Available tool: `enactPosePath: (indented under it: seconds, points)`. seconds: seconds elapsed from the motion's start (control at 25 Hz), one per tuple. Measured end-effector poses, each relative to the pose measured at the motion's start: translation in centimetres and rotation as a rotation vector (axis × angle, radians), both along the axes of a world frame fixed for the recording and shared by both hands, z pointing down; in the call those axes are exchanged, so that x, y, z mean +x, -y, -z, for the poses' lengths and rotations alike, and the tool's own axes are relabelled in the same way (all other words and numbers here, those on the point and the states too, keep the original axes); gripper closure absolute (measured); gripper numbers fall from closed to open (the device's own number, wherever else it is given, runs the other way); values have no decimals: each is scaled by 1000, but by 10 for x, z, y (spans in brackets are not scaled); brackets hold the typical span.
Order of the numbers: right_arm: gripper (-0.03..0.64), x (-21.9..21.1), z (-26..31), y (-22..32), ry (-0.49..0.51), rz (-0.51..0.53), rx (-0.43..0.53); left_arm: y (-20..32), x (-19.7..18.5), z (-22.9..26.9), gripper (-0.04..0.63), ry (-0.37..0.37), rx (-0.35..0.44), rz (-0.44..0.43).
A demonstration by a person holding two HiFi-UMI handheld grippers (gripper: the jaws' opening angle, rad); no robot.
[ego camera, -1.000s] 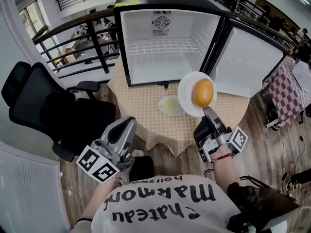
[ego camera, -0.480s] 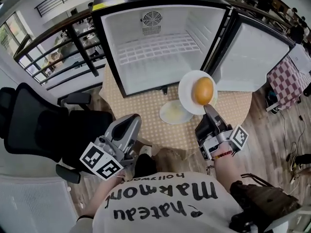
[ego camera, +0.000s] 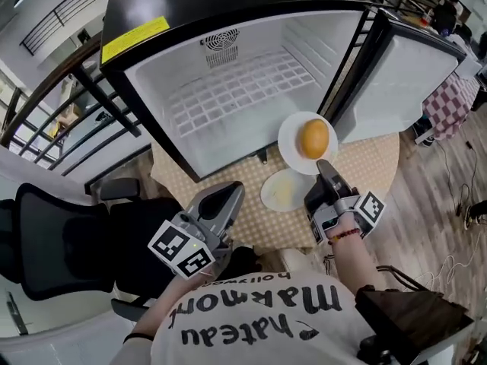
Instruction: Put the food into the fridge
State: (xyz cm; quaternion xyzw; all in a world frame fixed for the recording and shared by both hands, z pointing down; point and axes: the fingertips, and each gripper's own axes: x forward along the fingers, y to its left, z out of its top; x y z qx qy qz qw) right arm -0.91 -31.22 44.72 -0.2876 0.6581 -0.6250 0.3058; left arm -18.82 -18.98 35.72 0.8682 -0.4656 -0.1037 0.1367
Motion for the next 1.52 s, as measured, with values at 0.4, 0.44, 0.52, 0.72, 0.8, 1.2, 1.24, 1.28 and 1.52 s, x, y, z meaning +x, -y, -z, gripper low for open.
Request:
enactPosePath:
  seconds: [0.4, 0.44, 0.52, 0.72, 0.8, 1.2, 1.24, 1.28, 1.52]
  points:
    - [594, -31, -34, 22, -63, -82, -93, 30, 13, -45, 595, -21, -119, -175]
    - [594, -34, -37, 25, -63, -92, -104, 33, 17, -49, 595, -22, -130, -197]
    - [594, -39, -43, 32, -69, -113, -119, 37, 24, -55, 595, -22, -140, -250]
    - [594, -46, -51, 49, -121, -145, -134, 47, 42, -63, 595, 0, -127, -396]
    - [594, -47, -53, 56, -143, -154, -145, 50, 48, -64, 595, 20, -114, -446]
    - [594, -62, -63, 83, -273, -110, -146, 72, 57, -68, 595, -1, -109, -506]
    - [594, -64, -64, 84, -290, -101, -151, 72, 58, -69, 595, -7, -111, -511]
    - [594, -65, -65, 86, -306, -92, -157, 71, 59, -69, 595, -14, -113, -515]
    - [594, -69, -65, 97, -409, -53, -163, 73, 59, -71, 595, -32, -123, -517]
